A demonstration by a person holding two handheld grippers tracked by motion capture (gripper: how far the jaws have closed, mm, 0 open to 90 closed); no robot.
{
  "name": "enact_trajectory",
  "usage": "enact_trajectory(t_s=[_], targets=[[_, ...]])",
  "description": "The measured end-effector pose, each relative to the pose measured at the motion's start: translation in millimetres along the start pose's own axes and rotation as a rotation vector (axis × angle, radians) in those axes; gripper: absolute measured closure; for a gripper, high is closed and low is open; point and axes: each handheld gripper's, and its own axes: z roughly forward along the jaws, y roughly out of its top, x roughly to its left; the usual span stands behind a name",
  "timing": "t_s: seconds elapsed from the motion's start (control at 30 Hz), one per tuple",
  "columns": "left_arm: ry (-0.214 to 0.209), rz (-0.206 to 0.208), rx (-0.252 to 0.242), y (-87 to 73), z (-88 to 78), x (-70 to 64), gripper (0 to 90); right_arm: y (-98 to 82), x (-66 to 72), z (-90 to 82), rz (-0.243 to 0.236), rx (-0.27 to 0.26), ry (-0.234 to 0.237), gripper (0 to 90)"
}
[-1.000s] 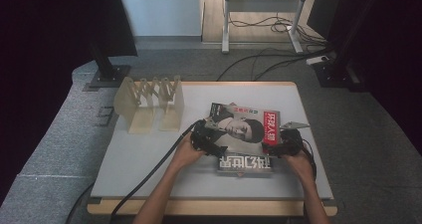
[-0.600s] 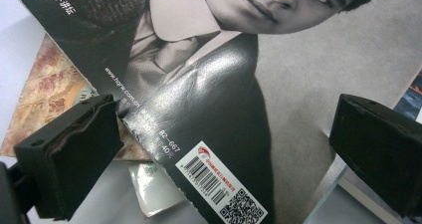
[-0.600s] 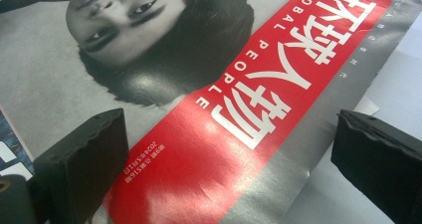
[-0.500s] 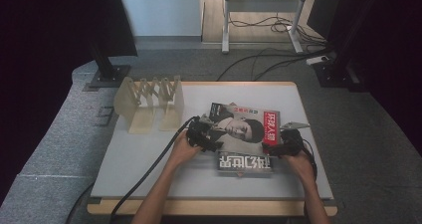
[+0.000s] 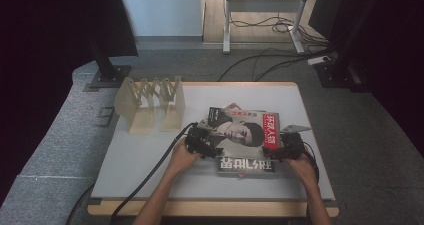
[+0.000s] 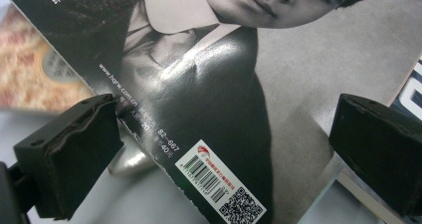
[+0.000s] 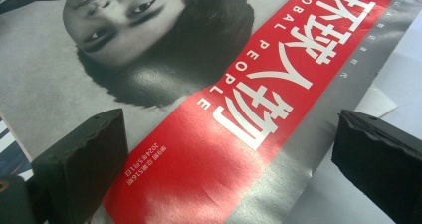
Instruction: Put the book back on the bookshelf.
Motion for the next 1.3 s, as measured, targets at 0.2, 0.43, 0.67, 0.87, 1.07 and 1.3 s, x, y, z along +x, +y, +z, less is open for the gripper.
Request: enact_trajectory(t_s=[0.2,0.43,0.67,0.87,1.07,1.3], targets=[[0.015,0.019,0.020,-9.3,-5.4,-9.7,0.0,-2.6,6.2,-2.6,-0.024,0.000,0.015,0.8],[0.045,0.079,0.039,-17.7,-7.3,-27.9,0.0,-5.1,12.7,-5.4,-0.044,0.001,0.022,0.7],[0.064,0.044,0.011,-18.9,-10.5,-22.0,0.0,-8.4,16.2,-8.4,-0.050,0.001,0.031,0.7],[0.022,0.007,-0.003,-20.3,-7.3,-10.4,0.0,-9.2,16.8,-8.6,-0.050,-0.005,0.031,0.7],[0.022,0.023,0.006,-24.4,-7.8,-17.9,0.0,-9.0,15.3,-8.6,-0.056,-0.003,0.037,0.8],[0.014,0.027,0.016,-29.5,-8.7,-29.8,0.0,-5.1,10.9,-6.9,-0.063,0.004,0.026,1.3]])
